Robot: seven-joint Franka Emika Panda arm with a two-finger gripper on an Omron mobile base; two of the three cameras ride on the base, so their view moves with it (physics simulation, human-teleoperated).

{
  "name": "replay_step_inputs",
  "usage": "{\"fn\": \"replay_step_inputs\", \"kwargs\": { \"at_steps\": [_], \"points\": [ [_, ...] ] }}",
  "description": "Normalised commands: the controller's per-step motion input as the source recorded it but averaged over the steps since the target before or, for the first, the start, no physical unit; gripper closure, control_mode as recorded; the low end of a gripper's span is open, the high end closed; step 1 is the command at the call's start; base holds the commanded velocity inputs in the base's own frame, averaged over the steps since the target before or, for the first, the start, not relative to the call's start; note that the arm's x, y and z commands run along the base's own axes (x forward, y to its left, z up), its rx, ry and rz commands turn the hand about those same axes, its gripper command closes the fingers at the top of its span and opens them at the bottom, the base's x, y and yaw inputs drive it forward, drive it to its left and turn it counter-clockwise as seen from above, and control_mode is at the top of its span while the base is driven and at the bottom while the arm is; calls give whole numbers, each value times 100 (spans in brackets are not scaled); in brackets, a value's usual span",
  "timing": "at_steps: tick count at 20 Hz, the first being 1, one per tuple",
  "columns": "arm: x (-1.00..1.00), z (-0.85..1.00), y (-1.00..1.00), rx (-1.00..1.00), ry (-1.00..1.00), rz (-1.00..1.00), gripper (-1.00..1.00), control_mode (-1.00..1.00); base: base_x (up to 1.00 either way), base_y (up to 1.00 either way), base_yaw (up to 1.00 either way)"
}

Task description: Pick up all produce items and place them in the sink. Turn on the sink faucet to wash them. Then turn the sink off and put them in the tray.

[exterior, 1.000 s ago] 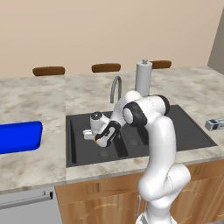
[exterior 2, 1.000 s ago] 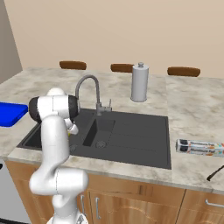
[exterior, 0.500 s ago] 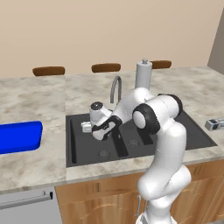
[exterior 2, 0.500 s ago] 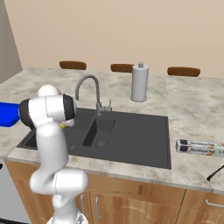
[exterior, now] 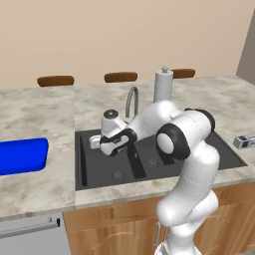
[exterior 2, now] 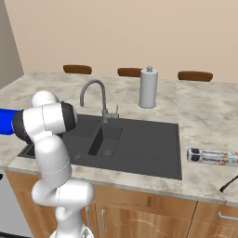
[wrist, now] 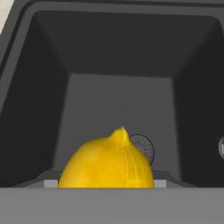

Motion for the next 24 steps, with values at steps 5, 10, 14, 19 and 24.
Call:
{"fn": "replay_step_inputs", "kwargs": {
  "at_steps": [5, 10, 14, 19, 24],
  "points": [
    [-10, 5, 1, 3, -3, 3, 100, -100, 0, 0, 0],
    [-13, 33, 13, 0, -7, 12, 100, -100, 0, 0, 0],
    [-17, 42, 17, 0, -8, 13, 100, -100, 0, 0, 0],
    [-19, 41, 32, 0, -9, 17, 100, -100, 0, 0, 0],
    [-19, 27, 52, 0, -5, 21, 100, -100, 0, 0, 0]
  ]
}}
